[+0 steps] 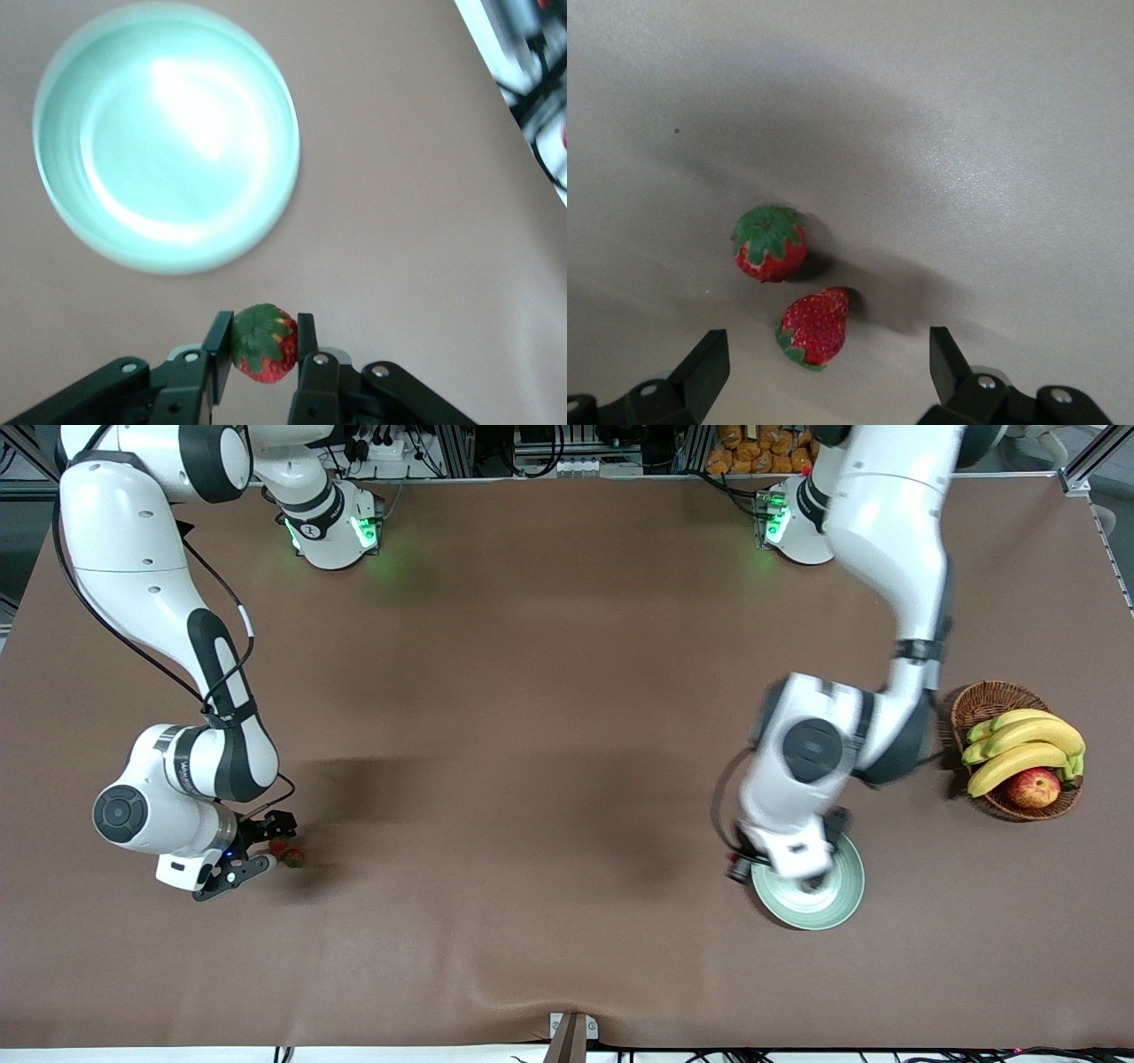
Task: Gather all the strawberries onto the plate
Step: 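Open the left gripper over the plate while the right gripper grasps another strawberry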
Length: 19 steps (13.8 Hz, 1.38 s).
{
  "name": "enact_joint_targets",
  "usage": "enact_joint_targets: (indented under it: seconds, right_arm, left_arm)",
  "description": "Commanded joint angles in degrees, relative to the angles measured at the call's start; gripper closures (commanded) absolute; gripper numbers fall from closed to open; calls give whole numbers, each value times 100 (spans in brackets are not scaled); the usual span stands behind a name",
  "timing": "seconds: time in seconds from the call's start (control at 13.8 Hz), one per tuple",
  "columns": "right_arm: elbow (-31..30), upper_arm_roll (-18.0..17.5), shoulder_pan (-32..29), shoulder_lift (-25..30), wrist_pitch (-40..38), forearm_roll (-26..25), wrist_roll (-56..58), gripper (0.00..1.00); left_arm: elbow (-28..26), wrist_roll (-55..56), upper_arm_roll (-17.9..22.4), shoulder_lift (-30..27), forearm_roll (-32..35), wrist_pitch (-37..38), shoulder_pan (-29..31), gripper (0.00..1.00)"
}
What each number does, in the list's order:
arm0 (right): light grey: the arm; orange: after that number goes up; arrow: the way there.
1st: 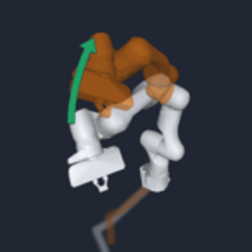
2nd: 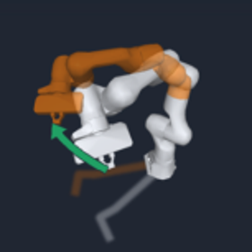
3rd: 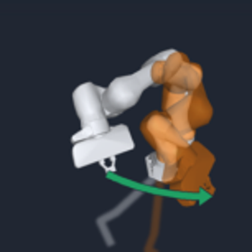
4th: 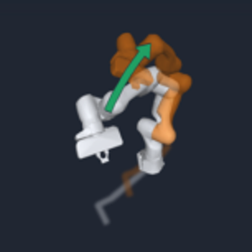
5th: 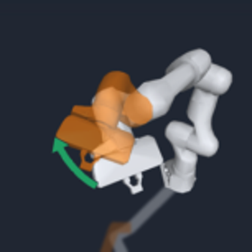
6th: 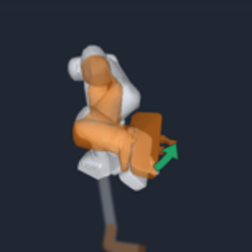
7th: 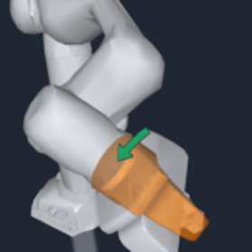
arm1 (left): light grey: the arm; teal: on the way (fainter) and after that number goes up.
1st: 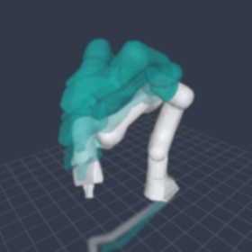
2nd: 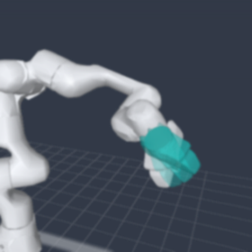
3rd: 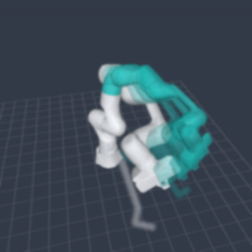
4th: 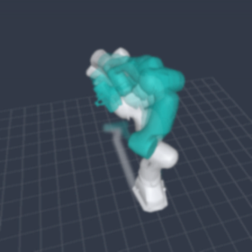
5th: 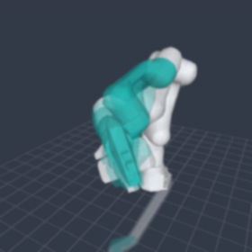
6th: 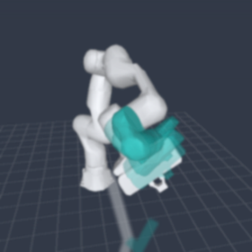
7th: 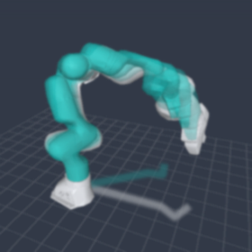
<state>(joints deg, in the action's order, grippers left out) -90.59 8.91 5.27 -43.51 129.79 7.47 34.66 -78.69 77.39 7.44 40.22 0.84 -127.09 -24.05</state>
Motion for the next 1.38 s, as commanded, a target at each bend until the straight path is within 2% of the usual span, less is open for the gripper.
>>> enact_joint_targets:
  seconds: [0.0,0.22,0.44,0.8,0.94,1.02,1.09,1.16,1.31]
  right_arm:
    - [-38,-74,-97,0,90,-61,322,0]
    - [-29,-74,-79,-35,81,-96,331,0]
    - [-29,-74,-62,-44,72,-97,454,13]
    - [-29,-74,-26,-44,55,-105,454,47]
    - [-29,-74,-18,-44,46,-114,446,67]
    - [-29,-74,-18,-44,46,-105,445,77]
    - [-29,-74,-26,-44,46,-105,437,89]
    - [-21,-74,-26,-44,46,-105,419,98]
    - [32,-74,-53,-26,29,-105,410,100]
  left_arm:
    - [-234,-757,-94,-137,154,79,408,100]
    - [-594,-1768,-103,-94,154,-26,804,100]
    - [-875,-2341,-129,20,84,-411,1113,100]
    - [-955,-2431,-129,407,48,-905,1192,100]
    - [-955,-2457,-129,495,48,-923,1201,100]
    - [-955,-2553,-129,504,48,-923,1227,61]
    - [-955,-2650,-138,487,48,-923,1227,6]
    - [-955,-2659,-129,443,40,-914,1184,0]
    - [-938,-2651,-129,364,39,-906,1157,0]
